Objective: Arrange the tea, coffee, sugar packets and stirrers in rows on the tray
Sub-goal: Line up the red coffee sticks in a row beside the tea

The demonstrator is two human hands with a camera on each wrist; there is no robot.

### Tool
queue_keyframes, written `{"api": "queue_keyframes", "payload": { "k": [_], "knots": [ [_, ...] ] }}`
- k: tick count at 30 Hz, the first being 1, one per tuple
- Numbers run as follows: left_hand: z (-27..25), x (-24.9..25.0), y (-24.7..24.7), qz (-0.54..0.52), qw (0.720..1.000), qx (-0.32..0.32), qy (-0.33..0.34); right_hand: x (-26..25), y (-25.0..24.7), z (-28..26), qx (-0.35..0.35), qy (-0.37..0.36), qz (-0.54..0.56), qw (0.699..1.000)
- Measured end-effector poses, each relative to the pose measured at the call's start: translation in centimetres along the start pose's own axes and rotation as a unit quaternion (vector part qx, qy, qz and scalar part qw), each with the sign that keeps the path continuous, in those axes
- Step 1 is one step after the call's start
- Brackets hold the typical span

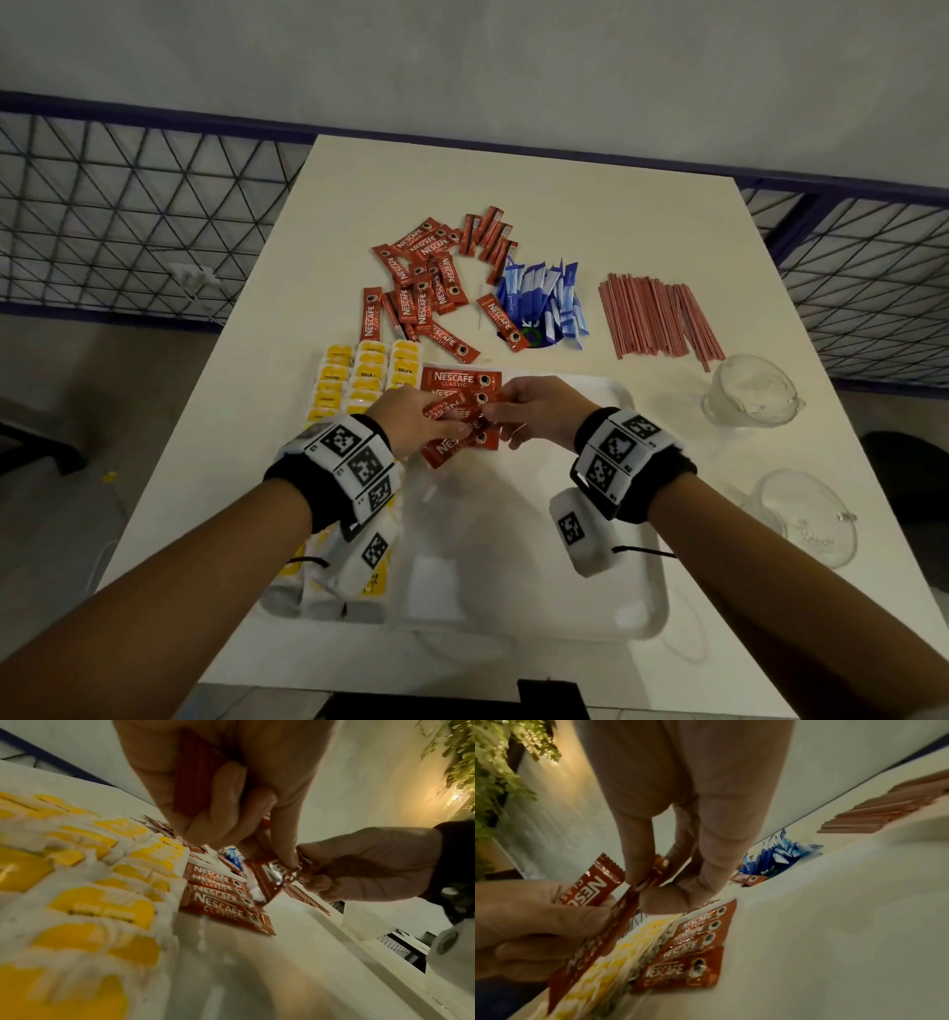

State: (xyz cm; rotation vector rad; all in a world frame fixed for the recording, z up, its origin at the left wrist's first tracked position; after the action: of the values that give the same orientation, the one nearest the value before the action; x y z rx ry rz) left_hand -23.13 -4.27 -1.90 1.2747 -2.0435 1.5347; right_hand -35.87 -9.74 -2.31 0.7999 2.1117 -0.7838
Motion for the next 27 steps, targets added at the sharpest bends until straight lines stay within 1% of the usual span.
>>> {"api": "queue_keyframes", "payload": {
  "k": [2,5,7,11,14,16,20,23,25,27],
  "knots": [
    [0.0,0.2,0.5,0.037,0.999,-0.012,0.019,0.6,-0.4,-0.1,0.001,0.006,-0.052,0.999],
    [0.0,0.2,1.3,0.057,0.997,-0.037,0.042,1.9,-1.1,-0.1,0.006,0.010,-0.125,0.992],
    [0.1,-0.1,1.3,0.061,0.996,-0.040,0.042,2.7,-1.3,-0.4,0.013,0.019,-0.140,0.990],
    [0.5,-0.6,0.2,0.065,0.996,-0.007,0.056,4.7,-0.8,-1.1,0.011,0.062,-0.096,0.993],
    [0.6,-0.6,-0.4,0.105,0.992,0.013,0.071,5.9,-0.2,-1.3,0.022,0.098,-0.058,0.993],
    [0.6,-0.8,-0.2,0.155,0.985,0.006,0.071,6.5,0.1,-1.3,0.037,0.119,-0.042,0.991],
    [0.6,-1.2,0.7,0.244,0.966,-0.037,0.077,6.8,0.8,-1.2,0.055,0.151,-0.028,0.987],
    [0.5,-0.9,1.5,0.308,0.944,-0.059,0.099,6.3,1.2,-1.2,0.064,0.171,-0.019,0.983],
    [0.6,-0.8,1.9,0.347,0.930,-0.060,0.108,6.0,1.2,-1.2,0.079,0.183,-0.004,0.980],
    [0.8,-0.9,2.1,0.366,0.922,-0.056,0.113,5.8,1.2,-1.1,0.087,0.187,-0.008,0.979]
  ]
}}
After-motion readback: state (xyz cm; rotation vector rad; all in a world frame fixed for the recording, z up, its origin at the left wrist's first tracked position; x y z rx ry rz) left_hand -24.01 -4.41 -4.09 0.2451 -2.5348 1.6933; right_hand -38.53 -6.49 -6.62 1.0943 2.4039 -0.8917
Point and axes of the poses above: each hand's wrist, its own z-axis towards the middle knuckle, its own y-axis out of the palm, x = y × z, the point moved 8 cm from there along z, towards the middle knuckle, and after that the axes turned 10 degrees about x, right-handed, at the moved point
